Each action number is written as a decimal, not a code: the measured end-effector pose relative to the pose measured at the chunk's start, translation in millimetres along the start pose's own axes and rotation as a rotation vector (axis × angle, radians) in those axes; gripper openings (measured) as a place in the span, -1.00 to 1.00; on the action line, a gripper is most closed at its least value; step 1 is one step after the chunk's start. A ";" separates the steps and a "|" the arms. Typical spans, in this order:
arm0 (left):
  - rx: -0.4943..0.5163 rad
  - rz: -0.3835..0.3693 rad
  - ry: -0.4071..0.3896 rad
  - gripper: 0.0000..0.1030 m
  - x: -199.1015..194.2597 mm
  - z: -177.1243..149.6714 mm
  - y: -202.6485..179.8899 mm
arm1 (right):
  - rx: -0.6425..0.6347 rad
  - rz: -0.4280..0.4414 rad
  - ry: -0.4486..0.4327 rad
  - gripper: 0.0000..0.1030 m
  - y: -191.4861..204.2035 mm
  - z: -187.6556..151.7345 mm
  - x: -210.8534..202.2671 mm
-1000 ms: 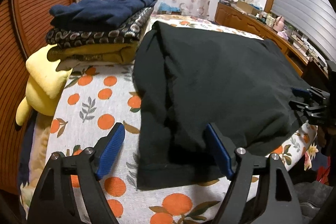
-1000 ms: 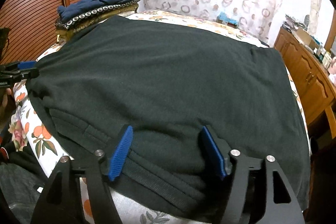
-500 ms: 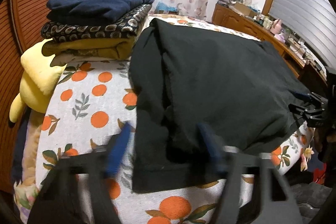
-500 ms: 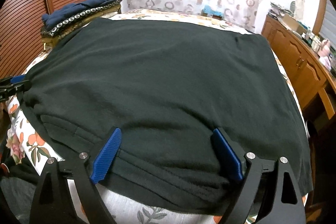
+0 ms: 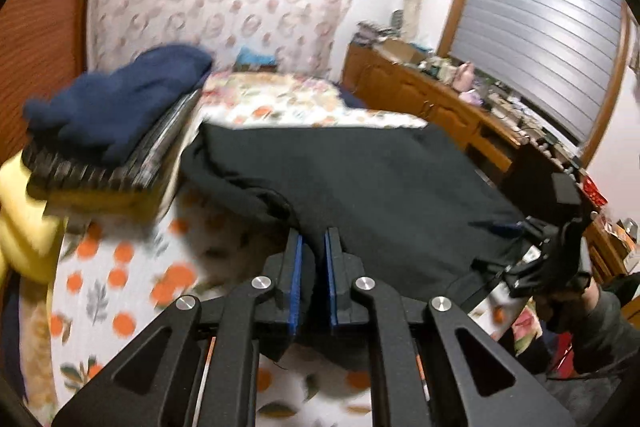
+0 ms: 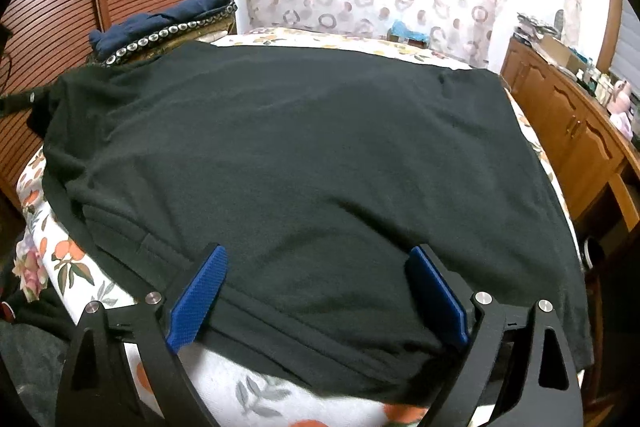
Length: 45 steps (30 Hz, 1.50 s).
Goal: Fold small clothes
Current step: 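Grasp the T-shirt side with the left gripper, fold it over the body, release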
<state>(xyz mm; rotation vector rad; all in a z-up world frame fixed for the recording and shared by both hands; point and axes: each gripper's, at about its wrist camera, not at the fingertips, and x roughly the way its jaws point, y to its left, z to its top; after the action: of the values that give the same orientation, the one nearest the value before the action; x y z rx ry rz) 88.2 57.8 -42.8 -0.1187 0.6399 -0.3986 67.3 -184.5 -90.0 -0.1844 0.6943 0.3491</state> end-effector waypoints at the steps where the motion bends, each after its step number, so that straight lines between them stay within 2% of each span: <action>1: 0.011 -0.013 -0.013 -0.78 0.7 7.2 -6.9 | 0.003 -0.001 -0.005 0.81 -2.6 0.1 -2.6; 7: 0.075 -0.103 -0.043 -0.78 14.0 40.3 -46.1 | 0.099 -0.018 -0.060 0.81 -32.2 -14.7 -30.6; 15: 0.151 -0.213 -0.044 -0.78 40.7 74.0 -100.5 | 0.170 -0.096 -0.125 0.79 -69.4 -38.5 -66.3; 26: 0.283 -0.375 -0.021 -0.78 64.9 108.8 -206.4 | 0.233 -0.137 -0.184 0.76 -74.3 -54.5 -86.3; 28: 0.315 -0.383 -0.015 -0.78 65.6 107.5 -219.8 | 0.238 -0.141 -0.190 0.76 -74.5 -55.4 -86.7; 33: 0.369 -0.308 0.042 -0.78 83.5 84.4 -225.6 | 0.266 -0.139 -0.201 0.76 -82.2 -60.1 -88.1; 35: 0.357 -0.287 0.071 -0.68 91.1 79.6 -219.9 | 0.268 -0.143 -0.195 0.76 -84.9 -60.8 -86.0; 37: 0.328 -0.292 0.104 -0.39 95.2 76.1 -207.6 | 0.273 -0.145 -0.190 0.76 -83.8 -60.9 -83.6; 38: 0.323 -0.278 0.110 -0.31 96.9 74.4 -205.3 | 0.275 -0.143 -0.191 0.76 -83.8 -59.9 -83.7; 39: 0.312 -0.257 0.108 -0.16 96.3 73.8 -198.6 | 0.276 -0.141 -0.193 0.76 -83.8 -57.8 -84.1; 41: 0.284 -0.238 0.100 -0.03 94.2 73.1 -186.1 | 0.273 -0.138 -0.197 0.76 -85.2 -53.2 -84.1; 43: 0.277 -0.211 0.097 0.33 90.8 70.1 -173.7 | 0.267 -0.136 -0.203 0.76 -88.4 -48.8 -84.0; 45: 0.273 -0.174 0.076 0.52 85.1 65.8 -160.9 | 0.256 -0.132 -0.207 0.76 -88.1 -44.0 -83.0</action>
<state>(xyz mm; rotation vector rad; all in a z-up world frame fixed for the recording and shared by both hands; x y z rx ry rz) 137.6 -124.5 -0.8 0.1024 0.6459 -0.6572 15.0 -299.3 -64.6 0.0487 0.5136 0.1481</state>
